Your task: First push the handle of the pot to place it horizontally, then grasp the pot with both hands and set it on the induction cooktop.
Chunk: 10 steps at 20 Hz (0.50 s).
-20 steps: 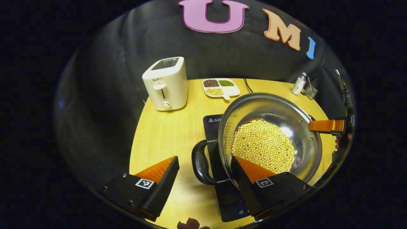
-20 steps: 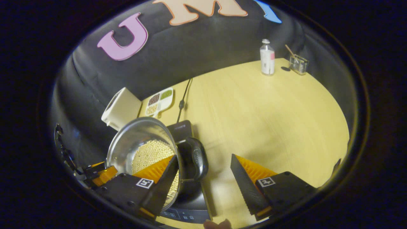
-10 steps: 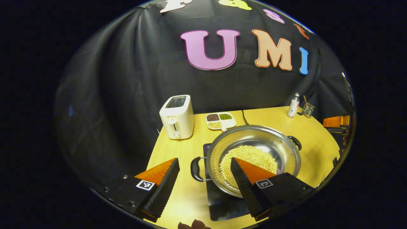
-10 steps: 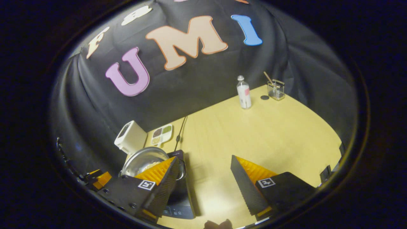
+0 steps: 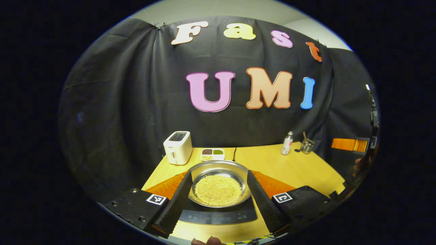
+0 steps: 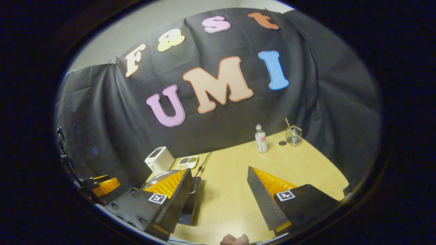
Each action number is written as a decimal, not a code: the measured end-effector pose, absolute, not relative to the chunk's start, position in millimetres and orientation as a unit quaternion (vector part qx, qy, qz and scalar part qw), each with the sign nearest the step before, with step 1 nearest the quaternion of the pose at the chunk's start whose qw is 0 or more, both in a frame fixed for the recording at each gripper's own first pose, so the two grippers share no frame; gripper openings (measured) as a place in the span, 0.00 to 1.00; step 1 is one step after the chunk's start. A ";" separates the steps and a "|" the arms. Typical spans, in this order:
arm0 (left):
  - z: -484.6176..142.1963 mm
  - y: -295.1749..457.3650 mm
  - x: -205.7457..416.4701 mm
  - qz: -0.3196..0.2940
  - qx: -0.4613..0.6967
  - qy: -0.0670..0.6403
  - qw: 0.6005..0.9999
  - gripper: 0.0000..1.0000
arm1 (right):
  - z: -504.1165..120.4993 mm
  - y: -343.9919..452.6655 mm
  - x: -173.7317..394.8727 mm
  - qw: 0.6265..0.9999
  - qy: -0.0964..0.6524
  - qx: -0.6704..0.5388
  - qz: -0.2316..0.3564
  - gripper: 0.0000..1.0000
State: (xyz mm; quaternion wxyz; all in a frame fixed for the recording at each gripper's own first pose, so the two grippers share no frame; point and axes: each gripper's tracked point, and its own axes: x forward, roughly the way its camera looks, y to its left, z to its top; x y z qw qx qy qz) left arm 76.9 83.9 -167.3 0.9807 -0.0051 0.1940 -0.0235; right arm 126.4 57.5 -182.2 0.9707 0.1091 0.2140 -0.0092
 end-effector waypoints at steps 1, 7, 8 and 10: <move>-157.8 73.0 70.8 -0.025 -0.008 0.183 0.983 0.98 | -173.7 52.4 120.6 0.974 0.204 0.094 -0.003 0.92; -101.9 41.0 49.2 -0.050 0.002 0.146 0.988 0.97 | -112.5 49.1 93.4 0.986 0.157 0.054 0.004 0.92; -90.5 37.6 47.4 -0.052 -0.001 0.134 0.990 0.98 | -99.1 50.2 88.1 0.988 0.148 0.051 0.001 1.00; -57.6 43.7 45.8 -0.039 0.003 0.109 0.993 0.98 | -66.4 54.8 80.8 0.990 0.128 0.050 -0.006 0.92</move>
